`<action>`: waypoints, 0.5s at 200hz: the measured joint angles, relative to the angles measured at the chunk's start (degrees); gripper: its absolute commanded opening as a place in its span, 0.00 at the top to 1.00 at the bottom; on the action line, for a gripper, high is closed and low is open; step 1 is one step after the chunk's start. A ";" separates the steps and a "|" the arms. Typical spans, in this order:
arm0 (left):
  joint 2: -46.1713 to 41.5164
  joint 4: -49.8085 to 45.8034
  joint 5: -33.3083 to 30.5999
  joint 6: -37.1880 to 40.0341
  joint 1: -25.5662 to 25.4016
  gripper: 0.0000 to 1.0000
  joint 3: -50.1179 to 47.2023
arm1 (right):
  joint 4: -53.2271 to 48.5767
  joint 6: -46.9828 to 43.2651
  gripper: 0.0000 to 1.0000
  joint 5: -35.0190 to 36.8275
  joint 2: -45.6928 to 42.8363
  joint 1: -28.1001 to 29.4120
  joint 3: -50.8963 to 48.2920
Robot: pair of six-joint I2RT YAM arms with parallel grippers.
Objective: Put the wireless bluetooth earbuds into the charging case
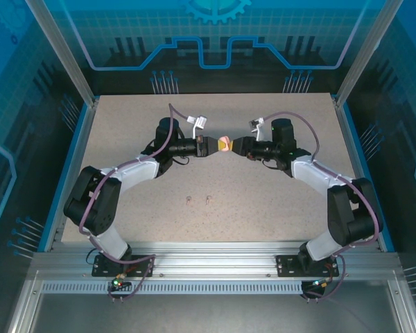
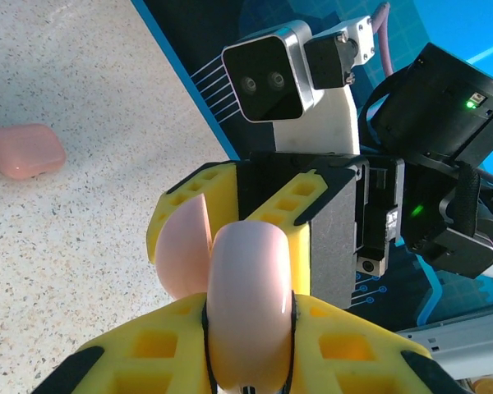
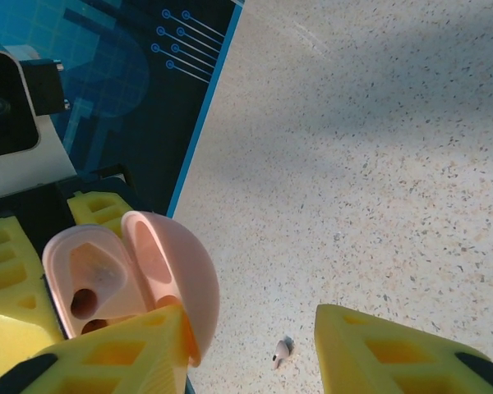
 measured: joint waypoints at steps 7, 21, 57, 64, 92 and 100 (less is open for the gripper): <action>0.09 0.04 -0.02 -0.20 0.00 1.00 0.00 | 0.02 0.07 0.58 0.02 0.15 0.11 0.11; 0.20 0.17 -0.04 -0.42 0.00 1.00 0.00 | 0.24 0.22 0.60 0.00 0.68 0.35 0.57; 0.35 0.35 -0.42 -0.87 0.44 1.00 0.00 | 0.37 0.50 0.71 -0.13 1.90 1.03 2.12; 0.37 0.39 -0.48 -0.90 0.55 1.00 0.00 | 0.37 0.50 0.75 -0.24 2.12 1.18 2.51; 0.52 0.81 -0.94 -1.07 0.79 1.00 -0.02 | 0.26 0.48 0.94 -0.57 2.67 1.60 3.67; 0.52 1.03 -1.03 -1.07 0.81 1.00 -0.07 | 0.02 0.46 0.98 -0.52 2.67 1.60 3.74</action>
